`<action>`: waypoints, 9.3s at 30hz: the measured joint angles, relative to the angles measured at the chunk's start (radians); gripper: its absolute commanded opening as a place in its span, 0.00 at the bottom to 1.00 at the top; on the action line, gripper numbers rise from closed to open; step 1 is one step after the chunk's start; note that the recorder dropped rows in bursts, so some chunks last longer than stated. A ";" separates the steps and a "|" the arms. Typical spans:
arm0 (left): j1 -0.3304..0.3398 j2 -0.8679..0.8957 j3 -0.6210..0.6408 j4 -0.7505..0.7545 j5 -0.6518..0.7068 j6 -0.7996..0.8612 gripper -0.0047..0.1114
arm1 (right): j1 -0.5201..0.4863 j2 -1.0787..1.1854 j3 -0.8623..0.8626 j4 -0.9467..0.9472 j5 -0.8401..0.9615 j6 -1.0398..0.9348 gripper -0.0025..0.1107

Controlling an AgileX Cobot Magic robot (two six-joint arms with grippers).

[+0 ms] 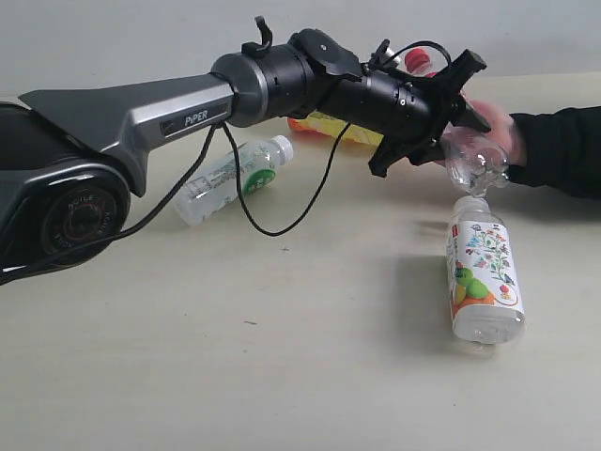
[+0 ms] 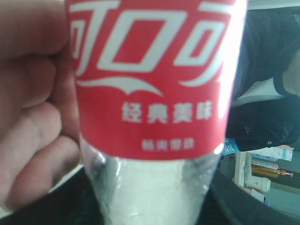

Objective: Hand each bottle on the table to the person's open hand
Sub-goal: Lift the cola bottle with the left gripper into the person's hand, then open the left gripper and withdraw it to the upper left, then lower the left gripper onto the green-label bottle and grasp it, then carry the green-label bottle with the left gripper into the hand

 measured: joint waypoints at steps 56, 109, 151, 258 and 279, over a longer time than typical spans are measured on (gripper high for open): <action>0.004 -0.062 -0.001 0.090 0.235 0.074 0.81 | 0.000 0.000 0.000 0.000 0.000 0.000 0.02; 0.002 -0.948 0.750 0.850 0.390 0.102 0.05 | 0.000 0.000 0.000 0.000 0.000 0.000 0.02; 0.253 -0.828 0.748 1.231 0.169 0.359 0.46 | 0.000 0.000 0.000 0.000 0.000 0.000 0.02; -0.210 -0.265 0.053 0.973 0.056 -0.621 0.04 | 0.000 0.000 0.000 0.000 0.000 0.000 0.02; -0.087 -0.074 0.042 0.584 -0.065 -0.494 0.08 | 0.000 0.000 0.000 0.002 0.000 0.000 0.02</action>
